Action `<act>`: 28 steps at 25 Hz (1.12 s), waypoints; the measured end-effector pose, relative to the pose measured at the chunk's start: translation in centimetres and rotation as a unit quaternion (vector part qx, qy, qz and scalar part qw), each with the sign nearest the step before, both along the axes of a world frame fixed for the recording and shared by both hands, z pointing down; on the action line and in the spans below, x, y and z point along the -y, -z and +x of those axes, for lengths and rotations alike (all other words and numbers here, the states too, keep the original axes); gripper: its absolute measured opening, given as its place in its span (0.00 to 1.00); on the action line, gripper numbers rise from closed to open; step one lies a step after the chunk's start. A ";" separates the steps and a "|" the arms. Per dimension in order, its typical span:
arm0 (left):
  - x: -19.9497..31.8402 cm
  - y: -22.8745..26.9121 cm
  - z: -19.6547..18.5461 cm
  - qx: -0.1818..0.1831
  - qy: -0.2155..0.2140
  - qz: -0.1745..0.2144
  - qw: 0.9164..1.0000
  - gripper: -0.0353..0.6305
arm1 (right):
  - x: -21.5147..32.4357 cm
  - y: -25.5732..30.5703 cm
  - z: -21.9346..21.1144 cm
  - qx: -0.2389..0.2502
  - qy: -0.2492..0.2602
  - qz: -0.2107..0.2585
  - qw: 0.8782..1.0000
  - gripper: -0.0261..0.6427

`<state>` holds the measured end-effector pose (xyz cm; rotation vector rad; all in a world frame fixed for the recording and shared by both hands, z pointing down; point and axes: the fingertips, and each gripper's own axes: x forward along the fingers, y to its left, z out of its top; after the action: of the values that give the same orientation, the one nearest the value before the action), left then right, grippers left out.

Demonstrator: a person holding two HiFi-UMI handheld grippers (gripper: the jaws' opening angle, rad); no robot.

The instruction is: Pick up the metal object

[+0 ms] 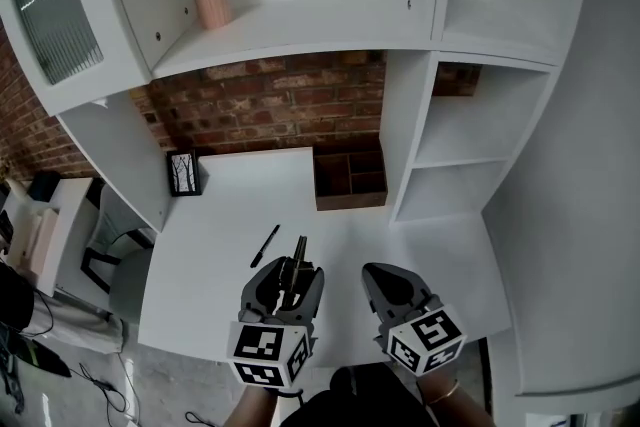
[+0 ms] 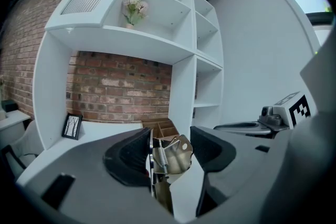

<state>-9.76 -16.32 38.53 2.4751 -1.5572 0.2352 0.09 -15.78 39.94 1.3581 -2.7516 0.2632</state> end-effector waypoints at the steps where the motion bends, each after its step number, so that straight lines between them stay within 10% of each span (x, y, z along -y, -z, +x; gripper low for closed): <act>1: -0.3 -0.2 0.0 0.002 -0.002 -0.001 1.000 0.43 | -0.2 0.0 0.0 -0.002 -0.002 0.002 1.000 0.05; 28: -1.2 -2.3 -1.4 -0.006 -0.010 -0.012 1.000 0.43 | -2.2 -1.1 1.0 -0.050 -0.048 0.003 0.998 0.05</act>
<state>-11.14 -15.14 40.84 2.4706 -1.5170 0.2396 1.11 -13.56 41.00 1.4651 -2.6133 0.1852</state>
